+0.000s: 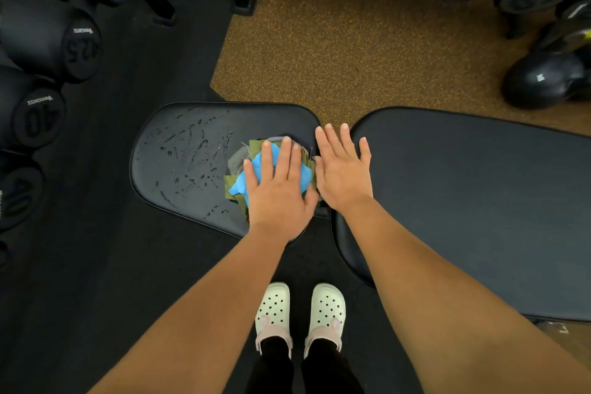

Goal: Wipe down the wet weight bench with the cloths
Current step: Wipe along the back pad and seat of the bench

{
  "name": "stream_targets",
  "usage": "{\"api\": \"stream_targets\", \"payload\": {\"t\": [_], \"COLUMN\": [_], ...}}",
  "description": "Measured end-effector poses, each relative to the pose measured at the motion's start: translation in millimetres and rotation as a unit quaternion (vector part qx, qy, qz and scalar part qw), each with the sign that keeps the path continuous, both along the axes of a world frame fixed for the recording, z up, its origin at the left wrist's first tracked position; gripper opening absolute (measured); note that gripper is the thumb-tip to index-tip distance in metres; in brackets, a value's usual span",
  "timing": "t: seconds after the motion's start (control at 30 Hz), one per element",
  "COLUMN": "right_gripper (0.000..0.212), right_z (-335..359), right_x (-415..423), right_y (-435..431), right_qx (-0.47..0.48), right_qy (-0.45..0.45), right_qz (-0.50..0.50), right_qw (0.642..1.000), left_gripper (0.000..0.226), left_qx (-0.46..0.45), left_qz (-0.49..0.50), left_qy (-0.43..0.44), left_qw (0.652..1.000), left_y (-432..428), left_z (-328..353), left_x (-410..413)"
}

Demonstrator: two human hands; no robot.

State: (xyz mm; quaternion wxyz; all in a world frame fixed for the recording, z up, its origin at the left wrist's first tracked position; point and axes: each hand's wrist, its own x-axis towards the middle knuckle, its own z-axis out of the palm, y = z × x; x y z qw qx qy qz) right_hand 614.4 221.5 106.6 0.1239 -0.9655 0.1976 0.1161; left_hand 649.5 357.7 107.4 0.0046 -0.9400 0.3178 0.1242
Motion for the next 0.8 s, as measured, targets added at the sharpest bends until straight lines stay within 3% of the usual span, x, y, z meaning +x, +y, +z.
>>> {"api": "stream_targets", "payload": {"t": [0.23, 0.43, 0.67, 0.8], "right_gripper": [0.059, 0.057, 0.056, 0.055], "right_z": [1, -1, 0, -1], "right_x": [-2, -3, -3, -3], "right_y": [0, 4, 4, 5], "right_qx": [-0.019, -0.033, -0.027, -0.025], "right_qy": [0.006, 0.002, 0.003, 0.001], "right_qz": [0.007, 0.02, 0.027, 0.022], "right_qw": [1.0, 0.999, 0.999, 0.999], "left_gripper": [0.073, 0.073, 0.072, 0.072], "left_qx": [0.024, 0.035, 0.024, 0.018], "left_qz": [-0.173, 0.003, -0.121, 0.011], "left_qy": [0.0, -0.007, 0.001, 0.003], "left_qw": [0.985, 0.999, 0.992, 1.0], "left_y": [54, 34, 55, 26], "left_z": [5, 3, 4, 0], "left_x": [15, 24, 27, 48]}}
